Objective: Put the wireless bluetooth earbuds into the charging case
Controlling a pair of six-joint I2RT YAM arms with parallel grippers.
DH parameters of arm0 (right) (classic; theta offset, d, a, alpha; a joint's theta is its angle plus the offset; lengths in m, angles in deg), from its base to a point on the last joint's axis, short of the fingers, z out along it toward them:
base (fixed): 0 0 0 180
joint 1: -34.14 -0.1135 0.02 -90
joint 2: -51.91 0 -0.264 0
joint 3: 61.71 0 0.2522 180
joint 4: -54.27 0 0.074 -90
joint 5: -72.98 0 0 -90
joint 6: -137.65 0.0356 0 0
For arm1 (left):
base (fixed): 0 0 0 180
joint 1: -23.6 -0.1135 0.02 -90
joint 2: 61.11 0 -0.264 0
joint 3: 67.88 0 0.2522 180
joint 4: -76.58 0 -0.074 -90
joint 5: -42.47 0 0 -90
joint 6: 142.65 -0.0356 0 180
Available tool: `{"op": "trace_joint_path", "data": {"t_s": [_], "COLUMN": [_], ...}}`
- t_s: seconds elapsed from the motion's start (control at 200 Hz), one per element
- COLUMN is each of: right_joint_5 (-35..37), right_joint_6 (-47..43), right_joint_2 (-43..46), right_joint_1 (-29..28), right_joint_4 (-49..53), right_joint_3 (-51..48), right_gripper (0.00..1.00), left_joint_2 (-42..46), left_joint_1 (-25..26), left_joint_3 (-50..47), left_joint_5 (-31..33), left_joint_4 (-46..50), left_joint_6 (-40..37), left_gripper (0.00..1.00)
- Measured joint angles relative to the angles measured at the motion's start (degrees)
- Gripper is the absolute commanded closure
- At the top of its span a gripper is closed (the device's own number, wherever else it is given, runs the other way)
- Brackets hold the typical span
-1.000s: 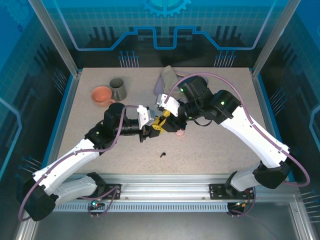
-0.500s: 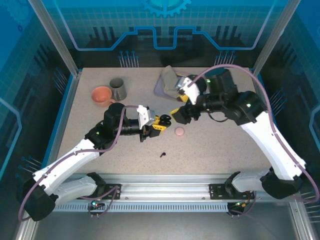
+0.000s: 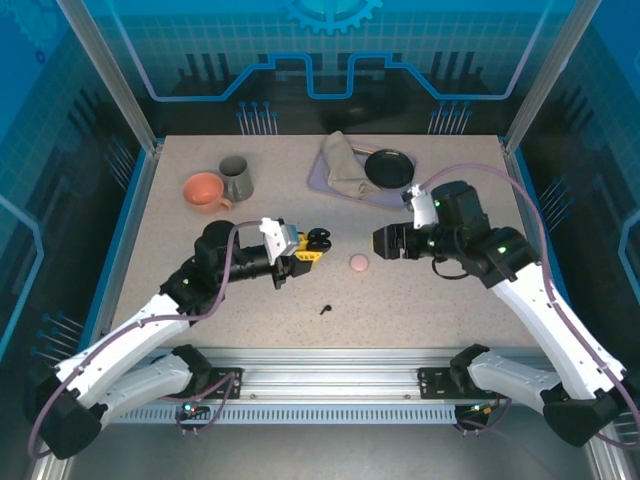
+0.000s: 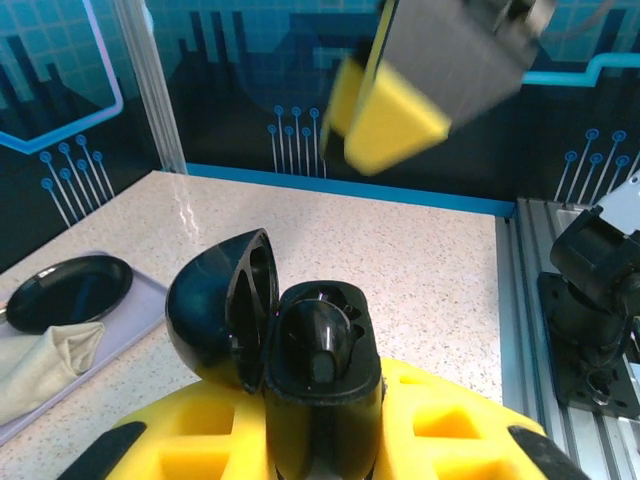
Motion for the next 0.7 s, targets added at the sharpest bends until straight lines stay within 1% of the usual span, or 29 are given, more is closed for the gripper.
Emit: {"op": "trace_joint_path", "data": {"t_s": [0.07, 0.14, 0.2, 0.29, 0.485, 0.7], "right_joint_5": [0.37, 0.57, 1.18, 2.40, 6.40, 7.89], "right_joint_6": [6.75, 14.40, 20.94, 30.27, 46.45, 61.96], "right_joint_2": [0.07, 0.02, -0.31, -2.64, -12.00, -25.59], "right_joint_1": [-0.61, -2.54, -5.11, -9.53, -17.49, -23.10], "right_joint_4": [-1.42, -3.98, -6.29, -9.18, -12.90, -13.84], "right_joint_3": [-5.68, -11.85, -16.55, -20.92, -20.44, -13.40], "right_gripper": [0.31, 0.31, 0.40, 0.41, 0.40, 0.40], "left_joint_2": [1.33, 2.56, 3.48, 5.01, 7.65, 8.09], "left_joint_1": [0.02, 0.02, 0.02, 0.02, 0.02, 0.00], "left_joint_3": [0.00, 0.00, -0.02, -0.26, -1.25, -1.46], "left_joint_5": [0.39, 0.61, 0.92, 1.05, 1.16, 1.16], "left_joint_4": [0.00, 0.09, 0.28, 0.46, 1.55, 3.13], "left_joint_6": [-0.20, -0.68, -0.92, -1.33, -2.86, -4.15], "left_gripper": [1.00, 1.00, 1.00, 1.00, 1.00, 1.00]}}
